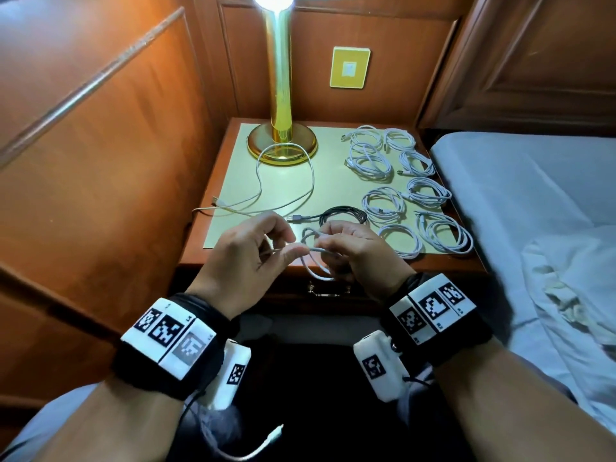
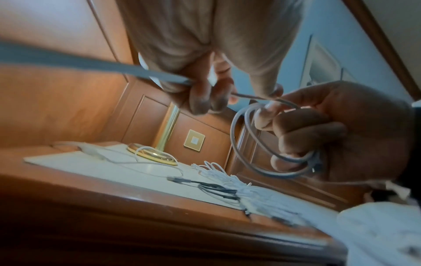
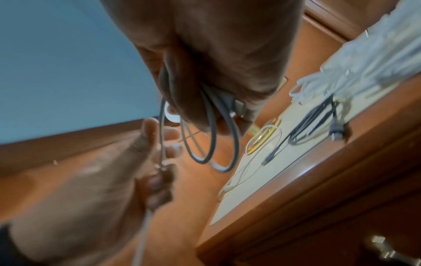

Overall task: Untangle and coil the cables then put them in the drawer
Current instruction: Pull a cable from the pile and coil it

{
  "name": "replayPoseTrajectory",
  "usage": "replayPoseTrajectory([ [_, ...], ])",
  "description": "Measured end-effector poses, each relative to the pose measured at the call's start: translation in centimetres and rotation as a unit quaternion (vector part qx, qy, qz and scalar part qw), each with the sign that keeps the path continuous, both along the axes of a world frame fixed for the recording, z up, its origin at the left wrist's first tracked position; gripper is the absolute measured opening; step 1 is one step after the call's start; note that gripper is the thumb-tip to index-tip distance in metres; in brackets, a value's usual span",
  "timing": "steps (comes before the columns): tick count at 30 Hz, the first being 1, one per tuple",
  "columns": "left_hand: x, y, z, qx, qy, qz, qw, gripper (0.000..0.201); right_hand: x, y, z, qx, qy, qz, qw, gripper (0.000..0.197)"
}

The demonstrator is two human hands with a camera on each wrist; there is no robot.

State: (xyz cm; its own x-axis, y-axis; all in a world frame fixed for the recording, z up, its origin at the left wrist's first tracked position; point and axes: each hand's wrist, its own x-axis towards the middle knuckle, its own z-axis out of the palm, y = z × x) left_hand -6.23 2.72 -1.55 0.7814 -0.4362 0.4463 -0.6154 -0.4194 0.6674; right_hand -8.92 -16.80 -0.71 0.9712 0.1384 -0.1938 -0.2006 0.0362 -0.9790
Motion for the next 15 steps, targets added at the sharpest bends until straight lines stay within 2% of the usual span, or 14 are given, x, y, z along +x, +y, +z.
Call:
replayPoseTrajectory([
  [4,0.1,-0.2,-0.1,0.012,0.138,0.02,0.99,0.061,-0.5,0.0,0.9,0.117,0.031,0.003,0.993,0.026],
  [7,-0.1,-0.6,-0.2,-0.013,0.205,0.008,0.979,0.059,-0.8,0.0,0.9,0.172,0.011,0.04,0.984,0.02],
  [10,-0.3,-0.8,-0.1,-0.057,0.254,-0.038,0.965,0.058,-0.6,-0.1,0.5,0.229,-0.004,0.022,0.973,0.014],
  [12,-0.6,-1.0,0.0,-0.044,0.243,-0.046,0.968,0.05,-0.4,-0.2,0.3,0.244,-0.012,-0.005,0.97,0.01],
  [15,-0.8,-1.3,-0.1,-0.003,0.16,-0.011,0.987,0.028,0.0,0.0,-0.1,0.225,-0.016,-0.036,0.974,0.019],
])
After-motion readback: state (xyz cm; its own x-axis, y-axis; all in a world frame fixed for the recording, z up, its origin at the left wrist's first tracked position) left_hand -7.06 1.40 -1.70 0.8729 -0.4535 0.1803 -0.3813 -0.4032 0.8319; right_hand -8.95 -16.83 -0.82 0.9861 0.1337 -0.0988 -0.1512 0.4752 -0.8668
